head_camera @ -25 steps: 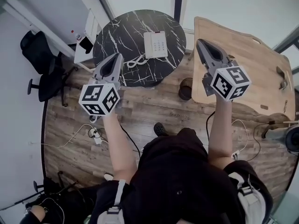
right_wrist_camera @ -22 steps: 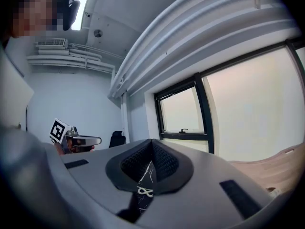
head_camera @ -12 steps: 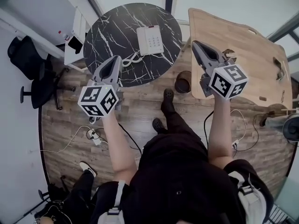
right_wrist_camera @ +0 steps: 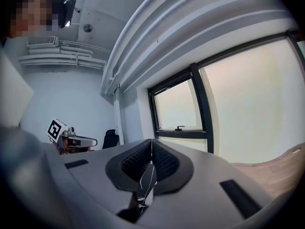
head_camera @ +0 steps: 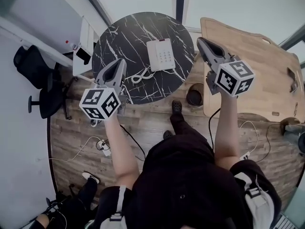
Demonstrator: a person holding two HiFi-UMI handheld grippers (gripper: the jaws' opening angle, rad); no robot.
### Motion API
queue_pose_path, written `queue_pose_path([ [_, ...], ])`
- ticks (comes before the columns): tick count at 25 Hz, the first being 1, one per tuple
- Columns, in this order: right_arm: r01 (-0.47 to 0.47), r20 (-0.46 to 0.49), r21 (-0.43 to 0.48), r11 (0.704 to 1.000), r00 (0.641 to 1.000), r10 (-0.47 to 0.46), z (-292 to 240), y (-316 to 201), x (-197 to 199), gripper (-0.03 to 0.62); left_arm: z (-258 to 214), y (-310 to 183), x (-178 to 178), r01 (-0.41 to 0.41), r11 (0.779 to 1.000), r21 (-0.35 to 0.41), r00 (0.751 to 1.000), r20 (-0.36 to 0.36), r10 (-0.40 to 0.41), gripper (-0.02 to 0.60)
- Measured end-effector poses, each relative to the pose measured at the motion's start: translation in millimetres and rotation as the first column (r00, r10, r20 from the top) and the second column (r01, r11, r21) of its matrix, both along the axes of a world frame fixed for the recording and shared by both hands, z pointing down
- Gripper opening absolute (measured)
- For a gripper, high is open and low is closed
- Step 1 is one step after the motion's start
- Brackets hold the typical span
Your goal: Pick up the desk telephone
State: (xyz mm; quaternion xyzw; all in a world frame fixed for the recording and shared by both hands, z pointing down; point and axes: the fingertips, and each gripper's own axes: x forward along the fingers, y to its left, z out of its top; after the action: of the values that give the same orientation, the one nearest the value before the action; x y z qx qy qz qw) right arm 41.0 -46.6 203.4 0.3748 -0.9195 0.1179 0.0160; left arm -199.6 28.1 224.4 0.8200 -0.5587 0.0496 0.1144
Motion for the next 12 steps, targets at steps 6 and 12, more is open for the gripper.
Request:
queue_pose_path([
  [6, -0.013, -0.031, -0.002, 1.0, 0.999, 0.013, -0.1, -63.7, 0.1, 0.031, -0.9, -58.1, -4.4, -0.004, 1.0, -0.007, 1.0, -0.01, 0.004, 0.014],
  [12, 0.013, -0.053, 0.003, 1.0, 0.999, -0.013, 5.0, -118.8, -3.7, 0.031, 0.8, -108.8, -3.0, 0.013, 1.0, -0.014, 1.0, -0.013, -0.013, 0.014],
])
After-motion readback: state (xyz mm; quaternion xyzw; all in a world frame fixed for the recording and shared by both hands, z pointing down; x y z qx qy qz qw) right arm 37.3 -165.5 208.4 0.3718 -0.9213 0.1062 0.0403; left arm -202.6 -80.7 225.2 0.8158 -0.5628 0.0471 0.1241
